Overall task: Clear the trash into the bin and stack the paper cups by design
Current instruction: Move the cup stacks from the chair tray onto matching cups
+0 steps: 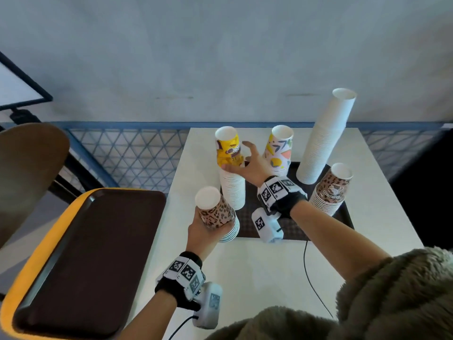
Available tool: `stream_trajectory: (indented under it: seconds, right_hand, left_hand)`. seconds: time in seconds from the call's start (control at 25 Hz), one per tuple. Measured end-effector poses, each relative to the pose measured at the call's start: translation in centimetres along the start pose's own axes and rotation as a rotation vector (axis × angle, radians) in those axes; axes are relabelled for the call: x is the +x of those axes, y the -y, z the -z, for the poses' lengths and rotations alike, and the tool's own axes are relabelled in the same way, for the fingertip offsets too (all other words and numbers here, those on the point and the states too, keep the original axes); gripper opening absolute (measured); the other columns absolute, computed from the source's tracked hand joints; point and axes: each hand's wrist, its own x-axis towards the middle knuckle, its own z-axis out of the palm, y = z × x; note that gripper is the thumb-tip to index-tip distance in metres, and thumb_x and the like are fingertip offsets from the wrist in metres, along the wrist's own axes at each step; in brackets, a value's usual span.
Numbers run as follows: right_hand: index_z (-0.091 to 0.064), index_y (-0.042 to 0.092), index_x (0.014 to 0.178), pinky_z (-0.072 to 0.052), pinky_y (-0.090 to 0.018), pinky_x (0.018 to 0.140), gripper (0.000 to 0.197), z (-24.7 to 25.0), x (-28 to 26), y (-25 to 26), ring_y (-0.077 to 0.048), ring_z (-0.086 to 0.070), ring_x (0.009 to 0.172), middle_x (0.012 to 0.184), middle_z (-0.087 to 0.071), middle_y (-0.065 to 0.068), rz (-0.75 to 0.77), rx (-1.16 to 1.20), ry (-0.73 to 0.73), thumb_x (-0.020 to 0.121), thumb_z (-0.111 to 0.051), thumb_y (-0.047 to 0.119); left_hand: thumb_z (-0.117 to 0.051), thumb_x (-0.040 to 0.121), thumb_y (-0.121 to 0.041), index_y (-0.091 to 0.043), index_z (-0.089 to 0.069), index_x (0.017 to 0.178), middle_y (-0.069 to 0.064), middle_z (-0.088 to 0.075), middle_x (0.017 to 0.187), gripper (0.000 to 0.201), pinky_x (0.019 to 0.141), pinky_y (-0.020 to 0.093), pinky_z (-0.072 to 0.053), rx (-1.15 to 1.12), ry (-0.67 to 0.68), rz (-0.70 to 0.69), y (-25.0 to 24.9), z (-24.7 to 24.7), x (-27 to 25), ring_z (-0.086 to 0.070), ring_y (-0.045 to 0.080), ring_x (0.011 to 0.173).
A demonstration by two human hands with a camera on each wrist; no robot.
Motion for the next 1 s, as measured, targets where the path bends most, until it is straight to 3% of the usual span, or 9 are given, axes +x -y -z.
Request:
stream_trajectory:
  seconds: [0.16,0.24,0.32,0.4,0.52,0.68,0.76,0.92,1.0]
  right_hand:
    - [-0.052,0.014,0.118,-0.049,-0.031,0.084,0.046,1.2,-6.5,-8.0,-0.021,-0.063,0.085,0.091,-0.069,-0.011,0.068,-0.108,-0.052,0.077,-0.07,0.025]
    - [-0.059,0.014,0.11,-0.049,-0.03,0.085,0.032,3.1,-11.1,-14.3,-0.021,-0.066,0.088,0.095,-0.072,-0.007,0.022,-0.251,0.014,0.08,-0.066,0.026]
    - [-0.056,0.017,0.118,-0.043,-0.03,0.096,0.05,6.1,-16.4,-20.9,-0.024,-0.059,0.112,0.117,-0.064,-0.006,-0.122,-0.421,0.007,0.08,-0.055,0.05]
    - [-0.051,0.018,0.127,-0.042,-0.04,0.101,0.089,8.9,-21.4,-27.6,-0.033,-0.049,0.125,0.132,-0.054,-0.014,-0.261,-0.569,-0.134,0.07,-0.029,0.082]
    - [-0.045,0.023,0.134,-0.043,-0.057,0.094,0.108,12.3,-28.6,-34.0,-0.041,-0.043,0.129,0.141,-0.043,-0.022,-0.587,-0.63,-0.158,0.06,-0.007,0.092]
    - [-0.017,0.034,0.143,-0.045,-0.057,0.094,0.102,14.2,-33.8,-36.1,-0.036,-0.045,0.128,0.145,-0.04,-0.016,-0.691,-0.679,-0.132,0.06,-0.005,0.092]
    - [-0.016,0.036,0.139,-0.049,-0.054,0.088,0.091,14.5,-34.4,-36.2,-0.033,-0.051,0.124,0.145,-0.042,-0.014,-0.715,-0.671,-0.089,0.066,-0.007,0.088]
    - [-0.019,0.033,0.135,-0.036,-0.048,0.094,0.084,14.3,-35.0,-36.4,-0.025,-0.033,0.121,0.156,0.008,0.005,-0.64,-0.644,-0.036,0.07,-0.007,0.084]
    - [-0.018,0.034,0.136,-0.026,-0.047,0.093,0.084,14.4,-35.2,-36.8,-0.027,-0.032,0.12,0.156,0.017,0.012,-0.6,-0.638,-0.034,0.07,-0.007,0.084]
  left_hand:
    - [-0.083,0.047,-0.039,-0.027,-0.048,0.112,-0.012,-0.062,0.097,0.075,0.084,0.022,-0.042,0.0,0.094,-0.034,-0.6,-2.5,0.2,-0.058,0.011,0.094]
    - [-0.081,0.045,-0.041,-0.025,-0.049,0.112,-0.011,-0.063,0.098,0.075,0.084,0.022,-0.041,0.01,0.169,-0.067,-1.5,-4.6,0.2,-0.059,0.011,0.095]
    - [-0.081,0.046,-0.041,-0.021,-0.051,0.114,-0.008,-0.063,0.101,0.077,0.086,0.023,-0.041,0.016,0.245,-0.105,-2.7,-7.3,0.5,-0.06,0.012,0.099]
    - [-0.079,0.046,-0.045,-0.02,-0.05,0.115,-0.007,-0.063,0.103,0.079,0.088,0.024,-0.043,0.018,0.307,-0.163,-4.3,-9.9,0.9,-0.06,0.012,0.101]
    - [-0.078,0.049,-0.047,-0.027,-0.044,0.115,-0.01,-0.06,0.105,0.077,0.09,0.024,-0.043,0.018,0.396,-0.234,-8.0,-13.9,1.6,-0.057,0.008,0.1]
    - [-0.08,0.052,-0.045,-0.018,-0.044,0.117,-0.002,-0.062,0.113,0.079,0.097,0.039,-0.049,-0.074,0.354,-0.334,-12.8,-18.8,3.1,-0.06,0.013,0.106]
    - [-0.08,0.053,-0.047,-0.022,-0.04,0.12,-0.005,-0.061,0.114,0.081,0.096,0.033,-0.048,-0.061,0.314,-0.341,-14.7,-20.6,3.4,-0.06,0.016,0.108]
    - [-0.081,0.063,-0.033,-0.018,-0.038,0.123,0.003,-0.061,0.123,0.075,0.09,0.022,-0.041,0.019,0.254,-0.354,-16.5,-23.7,3.8,-0.057,0.019,0.111]
    - [-0.081,0.064,-0.032,-0.015,-0.036,0.125,0.006,-0.059,0.125,0.077,0.092,0.025,-0.042,0.041,0.253,-0.316,-15.9,-25.0,4.0,-0.057,0.022,0.113]
